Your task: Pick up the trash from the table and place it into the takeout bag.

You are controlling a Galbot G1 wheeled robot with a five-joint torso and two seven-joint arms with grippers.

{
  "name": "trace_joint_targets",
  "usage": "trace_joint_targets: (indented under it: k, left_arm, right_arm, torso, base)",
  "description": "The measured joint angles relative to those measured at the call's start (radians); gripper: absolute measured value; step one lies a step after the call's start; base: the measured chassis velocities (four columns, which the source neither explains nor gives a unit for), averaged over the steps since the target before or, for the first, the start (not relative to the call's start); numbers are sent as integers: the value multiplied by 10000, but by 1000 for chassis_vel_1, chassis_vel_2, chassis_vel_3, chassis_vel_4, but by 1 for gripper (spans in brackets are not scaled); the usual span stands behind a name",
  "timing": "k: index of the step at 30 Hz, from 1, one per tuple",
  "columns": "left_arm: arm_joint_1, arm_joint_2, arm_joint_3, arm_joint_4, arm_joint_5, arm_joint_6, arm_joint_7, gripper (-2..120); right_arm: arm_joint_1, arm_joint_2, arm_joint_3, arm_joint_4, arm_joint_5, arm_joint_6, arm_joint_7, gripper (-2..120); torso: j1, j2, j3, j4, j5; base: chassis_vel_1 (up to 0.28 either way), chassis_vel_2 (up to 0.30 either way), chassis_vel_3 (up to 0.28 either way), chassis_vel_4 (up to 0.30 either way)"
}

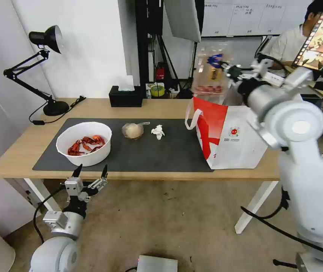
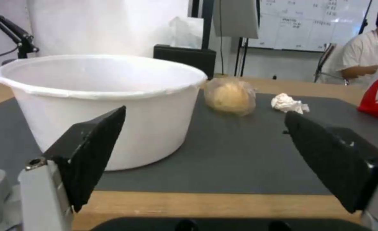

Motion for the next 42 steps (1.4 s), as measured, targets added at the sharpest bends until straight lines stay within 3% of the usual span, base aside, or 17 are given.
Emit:
trace_joint_targets:
  k: [9,27,36,42]
  left_arm:
    - [139,-44,69,-200,1,0,16,100]
    - [395,-216,204,-246,178,-182,234,100]
    - [381,-253,247,-113,213,-237,255,100]
    - [332,-262,282,-57,219,-243,261,100]
  right_arm:
    - [-342,-397,598,-498,9,154,109,0]
    - [-422,155,180,-1186,-501,305,1292,0]
    - [-373,208,135,-1235,-554,256,1380,0]
    - [-410,193,139,-1184,-553,227,1371,22]
  torso:
    - [0,0,0,0,0]
    - [0,0,1,3,-1]
    - [0,-1,1,2,-2]
    - [0,0,1,2,-1]
  base:
    - [0,0,0,0]
    - [0,0,0,0]
    - [0,0,0,0]
    - [0,0,0,0]
